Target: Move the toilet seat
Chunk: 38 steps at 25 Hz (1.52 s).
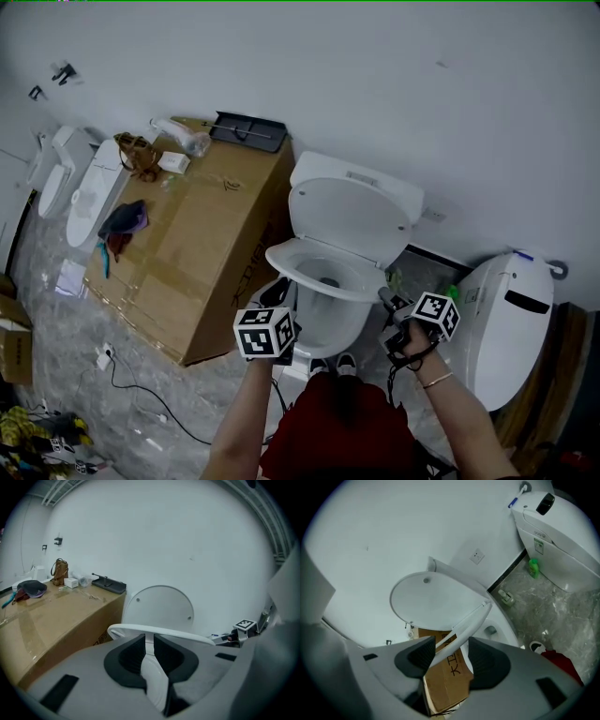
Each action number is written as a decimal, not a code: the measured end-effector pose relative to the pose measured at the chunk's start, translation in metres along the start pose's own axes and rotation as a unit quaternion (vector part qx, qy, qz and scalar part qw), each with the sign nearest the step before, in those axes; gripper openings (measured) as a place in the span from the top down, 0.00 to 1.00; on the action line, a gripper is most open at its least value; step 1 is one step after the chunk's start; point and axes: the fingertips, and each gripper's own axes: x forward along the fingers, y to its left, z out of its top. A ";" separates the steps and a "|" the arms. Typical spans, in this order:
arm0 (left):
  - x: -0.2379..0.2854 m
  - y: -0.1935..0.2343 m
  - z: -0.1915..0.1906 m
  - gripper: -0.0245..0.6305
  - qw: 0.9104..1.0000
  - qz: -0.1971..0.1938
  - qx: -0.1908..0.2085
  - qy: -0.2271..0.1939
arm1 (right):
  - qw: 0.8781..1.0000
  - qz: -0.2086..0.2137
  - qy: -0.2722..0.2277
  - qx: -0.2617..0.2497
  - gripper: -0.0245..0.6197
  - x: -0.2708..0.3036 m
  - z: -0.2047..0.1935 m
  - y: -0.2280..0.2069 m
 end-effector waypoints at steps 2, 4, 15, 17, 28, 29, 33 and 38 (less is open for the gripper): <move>0.006 -0.001 0.008 0.85 1.000 -0.003 0.001 -0.005 | 1.000 0.013 -0.008 -0.023 0.61 -0.005 0.005 0.008; 0.012 -0.004 0.015 0.85 1.000 -0.004 0.006 -0.006 | 0.998 0.029 -0.012 -0.061 0.65 -0.011 0.011 0.019; 0.048 -0.018 0.058 0.86 1.000 -0.012 0.006 -0.027 | 0.912 0.026 -0.073 -0.404 0.91 -0.034 0.010 0.094; 0.053 -0.020 0.065 0.86 0.999 -0.013 0.007 -0.031 | 0.886 0.018 -0.063 -0.459 0.91 -0.027 0.002 0.103; 0.082 -0.029 0.095 0.86 0.999 -0.025 0.018 -0.035 | 0.830 -0.074 -0.094 -0.545 0.91 0.011 0.029 0.117; 0.086 -0.030 0.099 0.86 0.999 -0.026 0.021 -0.036 | 0.827 -0.080 -0.100 -0.547 0.91 0.012 0.033 0.118; 0.099 -0.032 0.111 0.86 0.998 -0.030 0.029 -0.041 | 0.823 -0.096 -0.118 -0.547 0.91 0.022 0.049 0.122; 0.114 -0.034 0.122 0.86 0.998 -0.033 0.032 -0.045 | 0.824 -0.108 -0.126 -0.542 0.91 0.033 0.065 0.126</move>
